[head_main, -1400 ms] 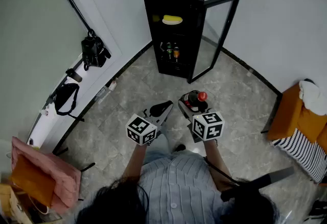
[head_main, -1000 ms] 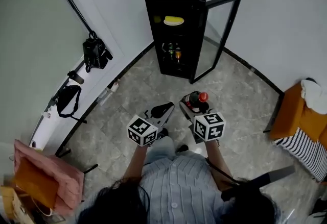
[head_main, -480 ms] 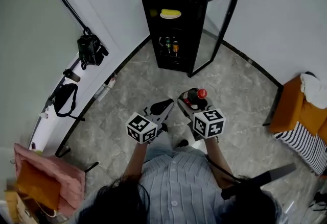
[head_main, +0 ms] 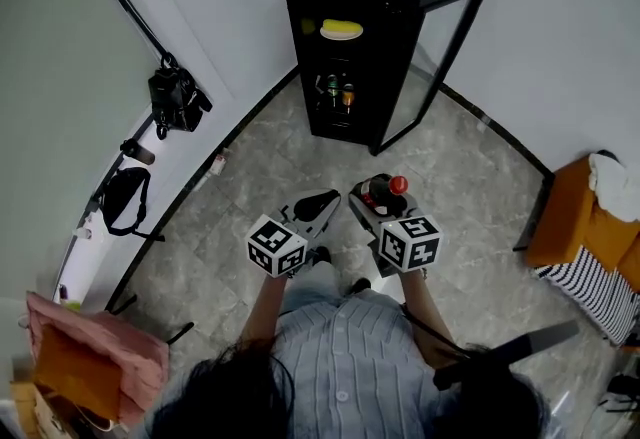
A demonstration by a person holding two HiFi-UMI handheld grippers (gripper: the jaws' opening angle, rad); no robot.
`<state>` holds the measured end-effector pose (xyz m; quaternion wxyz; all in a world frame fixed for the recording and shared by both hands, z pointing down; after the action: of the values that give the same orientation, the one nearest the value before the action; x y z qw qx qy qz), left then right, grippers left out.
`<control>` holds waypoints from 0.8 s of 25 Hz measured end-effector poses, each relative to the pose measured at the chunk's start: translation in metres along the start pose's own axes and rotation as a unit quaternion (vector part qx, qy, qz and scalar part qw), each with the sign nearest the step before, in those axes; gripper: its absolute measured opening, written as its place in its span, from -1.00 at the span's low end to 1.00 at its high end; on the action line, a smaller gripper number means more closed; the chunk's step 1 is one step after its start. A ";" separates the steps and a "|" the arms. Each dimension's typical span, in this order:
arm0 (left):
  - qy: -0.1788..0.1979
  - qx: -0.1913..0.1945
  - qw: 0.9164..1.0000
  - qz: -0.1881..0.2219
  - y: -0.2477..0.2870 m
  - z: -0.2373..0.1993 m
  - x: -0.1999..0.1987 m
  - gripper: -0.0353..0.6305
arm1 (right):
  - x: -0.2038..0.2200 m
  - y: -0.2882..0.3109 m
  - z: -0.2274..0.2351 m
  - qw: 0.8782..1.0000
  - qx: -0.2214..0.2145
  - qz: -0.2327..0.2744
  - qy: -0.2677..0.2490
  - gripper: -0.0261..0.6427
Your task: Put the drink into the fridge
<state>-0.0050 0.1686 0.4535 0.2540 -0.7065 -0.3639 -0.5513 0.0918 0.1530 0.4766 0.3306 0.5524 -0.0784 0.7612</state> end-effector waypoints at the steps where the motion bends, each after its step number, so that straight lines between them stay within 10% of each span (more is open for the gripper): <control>1: -0.001 0.003 1.000 -0.001 0.001 -0.008 -0.004 -0.86 | -0.002 0.007 0.000 1.000 0.003 -0.001 0.004 -0.04; 20: -0.012 0.048 0.999 -0.001 -0.006 -0.103 -0.028 -0.86 | -0.008 0.090 -0.022 0.999 0.041 -0.003 0.022 -0.04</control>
<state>-0.0744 0.0876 0.4538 0.2834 -0.6994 -0.3936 -0.5251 0.0226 0.0906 0.4831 0.3111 0.5486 -0.0381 0.7751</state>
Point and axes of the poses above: the fingertips, and each gripper's own axes: y forward along the fingers, z to its right, x out of its underside, the point moved 3 cm from there along -y, backward along the fingers, and after that the axes turned 8 degrees about z, right-handed, at the moved point
